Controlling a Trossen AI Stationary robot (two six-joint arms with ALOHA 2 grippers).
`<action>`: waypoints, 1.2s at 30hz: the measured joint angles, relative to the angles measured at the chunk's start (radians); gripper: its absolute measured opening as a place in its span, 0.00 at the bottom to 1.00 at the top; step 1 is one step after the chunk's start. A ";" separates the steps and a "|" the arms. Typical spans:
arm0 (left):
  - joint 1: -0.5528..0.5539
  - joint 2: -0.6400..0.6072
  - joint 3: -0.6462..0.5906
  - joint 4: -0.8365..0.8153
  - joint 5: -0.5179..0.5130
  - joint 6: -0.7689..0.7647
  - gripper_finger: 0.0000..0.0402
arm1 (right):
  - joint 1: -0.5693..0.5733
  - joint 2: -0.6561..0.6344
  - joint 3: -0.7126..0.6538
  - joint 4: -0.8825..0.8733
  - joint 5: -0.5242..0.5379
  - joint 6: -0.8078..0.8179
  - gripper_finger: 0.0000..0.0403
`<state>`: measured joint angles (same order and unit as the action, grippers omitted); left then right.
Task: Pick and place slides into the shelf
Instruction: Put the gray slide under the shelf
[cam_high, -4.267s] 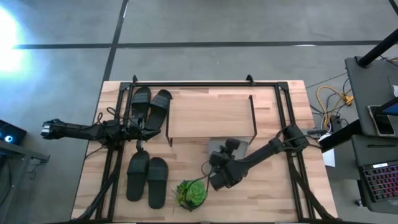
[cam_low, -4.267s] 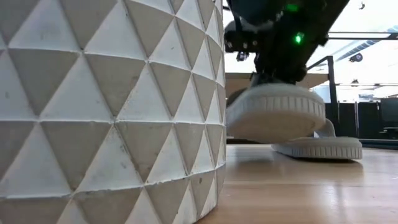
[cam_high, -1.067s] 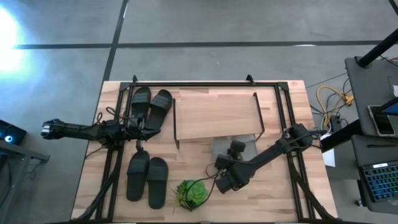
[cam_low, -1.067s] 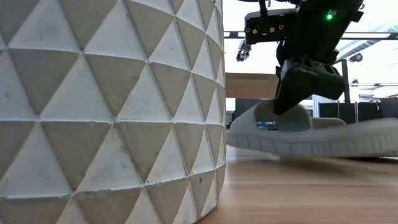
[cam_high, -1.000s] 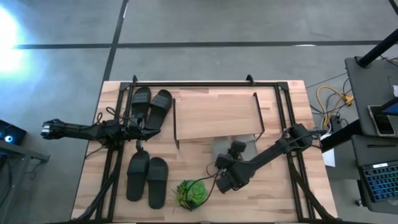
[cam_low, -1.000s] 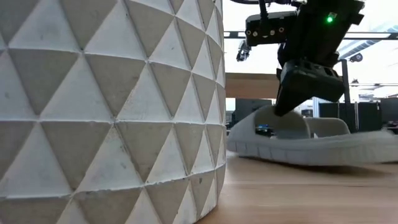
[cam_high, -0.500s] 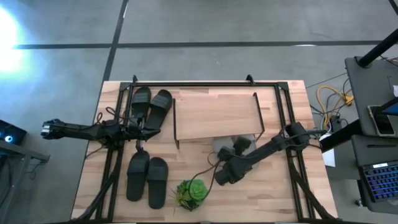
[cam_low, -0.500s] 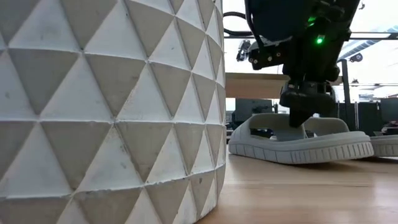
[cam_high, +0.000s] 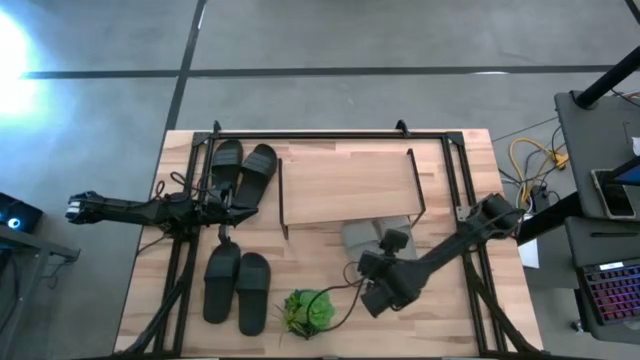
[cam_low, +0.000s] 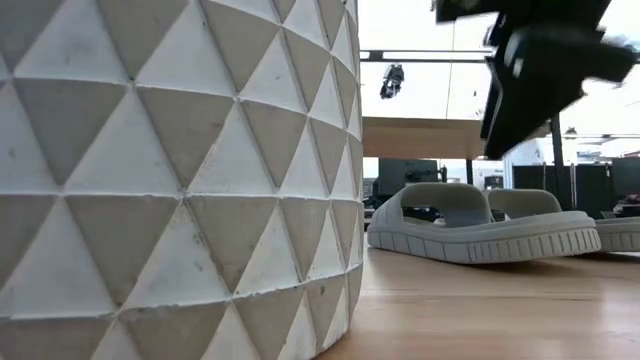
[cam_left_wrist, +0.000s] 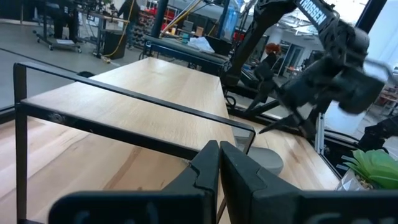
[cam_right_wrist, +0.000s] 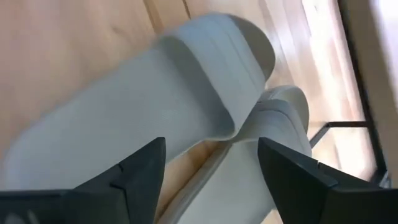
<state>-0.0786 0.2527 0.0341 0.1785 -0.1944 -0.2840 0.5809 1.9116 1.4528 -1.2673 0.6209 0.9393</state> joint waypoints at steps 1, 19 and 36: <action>0.000 0.000 0.000 0.000 0.000 0.001 0.00 | 0.007 -0.018 0.002 0.002 0.000 0.011 0.61; 0.000 0.002 0.000 -0.001 -0.001 0.003 0.00 | 0.038 -0.123 0.041 0.168 -0.320 0.590 0.06; 0.000 0.002 0.000 -0.001 -0.001 0.003 0.00 | 0.208 -0.123 -0.133 0.493 -0.334 1.277 0.02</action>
<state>-0.0788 0.2546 0.0341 0.1780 -0.1951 -0.2806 0.7886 1.7882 1.3200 -0.7740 0.2867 2.2160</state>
